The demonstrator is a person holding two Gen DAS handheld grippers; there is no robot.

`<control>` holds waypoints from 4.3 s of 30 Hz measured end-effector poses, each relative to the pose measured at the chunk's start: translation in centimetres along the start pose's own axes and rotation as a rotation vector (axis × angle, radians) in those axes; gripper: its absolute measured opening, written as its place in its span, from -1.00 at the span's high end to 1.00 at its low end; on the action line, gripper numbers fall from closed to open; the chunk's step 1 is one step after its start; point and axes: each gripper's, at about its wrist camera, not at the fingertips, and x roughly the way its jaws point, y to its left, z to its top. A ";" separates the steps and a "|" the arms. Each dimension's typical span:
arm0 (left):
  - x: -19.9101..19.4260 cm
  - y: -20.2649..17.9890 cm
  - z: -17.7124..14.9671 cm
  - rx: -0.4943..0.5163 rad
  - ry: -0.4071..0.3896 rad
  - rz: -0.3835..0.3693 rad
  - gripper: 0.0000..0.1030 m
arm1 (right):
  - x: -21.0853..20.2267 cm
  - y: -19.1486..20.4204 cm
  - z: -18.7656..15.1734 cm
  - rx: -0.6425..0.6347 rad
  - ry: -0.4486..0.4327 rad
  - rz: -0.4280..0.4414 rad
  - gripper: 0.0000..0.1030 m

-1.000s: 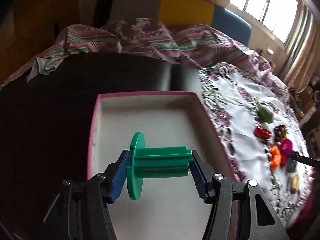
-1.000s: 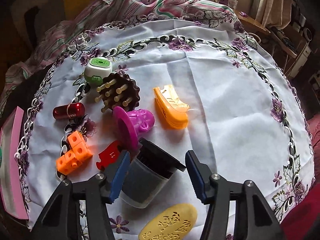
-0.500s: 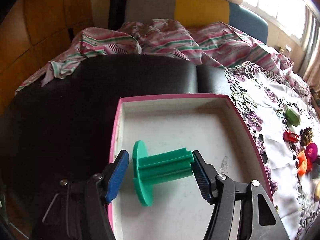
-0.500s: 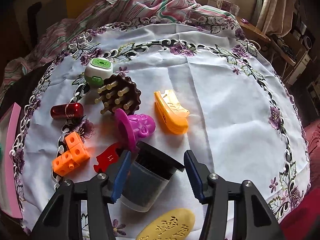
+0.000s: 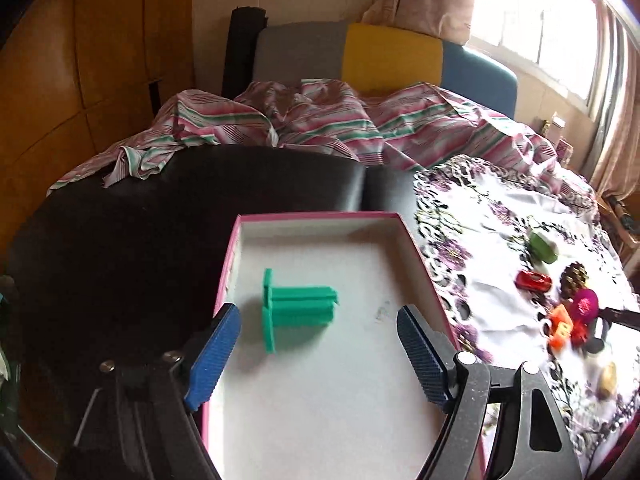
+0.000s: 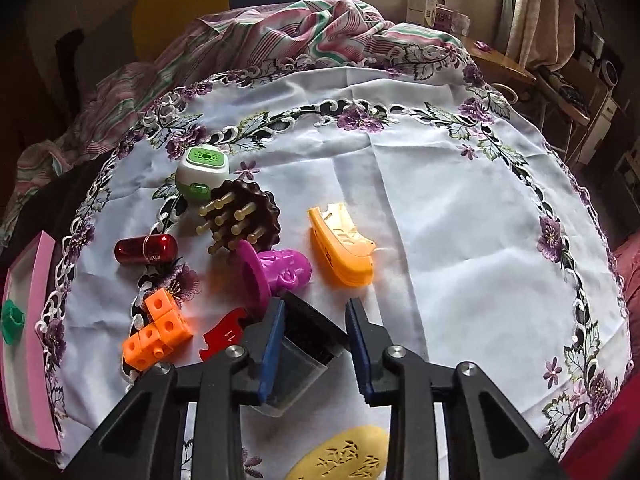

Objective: Organize rigid objects
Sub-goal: 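Carry the green spool into the tray and open the left tool while the right tool approaches the grey-black cup, then close the right tool around the grey-black cup, then lift the grey-black cup into the tray beside the spool and open the right tool, then move the right tool back over the tablecloth toward the yellow textured egg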

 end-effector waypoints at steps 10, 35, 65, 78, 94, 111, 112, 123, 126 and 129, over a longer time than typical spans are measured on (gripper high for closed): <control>-1.4 -0.7 -2.0 -0.006 0.029 -0.055 -0.61 | 0.4 -1.7 0.0 0.123 0.048 0.103 -0.18; -2.8 -0.3 -3.1 -0.013 0.034 -0.083 -0.68 | 3.2 -0.7 -0.8 0.110 0.190 0.088 -0.12; -3.8 4.2 -5.7 -0.068 0.067 0.024 -0.67 | -5.4 11.7 -0.3 -0.177 -0.095 0.236 0.16; -3.2 6.6 -6.3 -0.129 0.097 0.042 -0.67 | -4.4 30.4 -2.7 -0.473 0.020 0.469 0.16; -2.6 8.9 -6.1 -0.159 0.089 0.093 -0.68 | 4.2 42.0 -2.6 -0.557 0.133 0.355 0.14; -3.7 8.5 -6.1 -0.156 0.070 0.111 -0.70 | -0.1 38.4 -3.7 -0.517 0.014 0.384 0.04; -3.8 8.3 -6.1 -0.153 0.069 0.112 -0.70 | -0.6 37.9 -3.9 -0.511 0.003 0.384 0.04; -4.4 6.7 -6.3 -0.123 0.064 0.094 -0.70 | -4.7 33.6 -7.0 -0.481 -0.081 0.375 0.02; -4.4 6.4 -6.3 -0.117 0.066 0.092 -0.70 | -5.4 32.6 -7.8 -0.479 -0.096 0.373 0.02; -4.5 6.0 -6.3 -0.107 0.066 0.095 -0.70 | -5.9 31.7 -8.5 -0.476 -0.105 0.371 0.02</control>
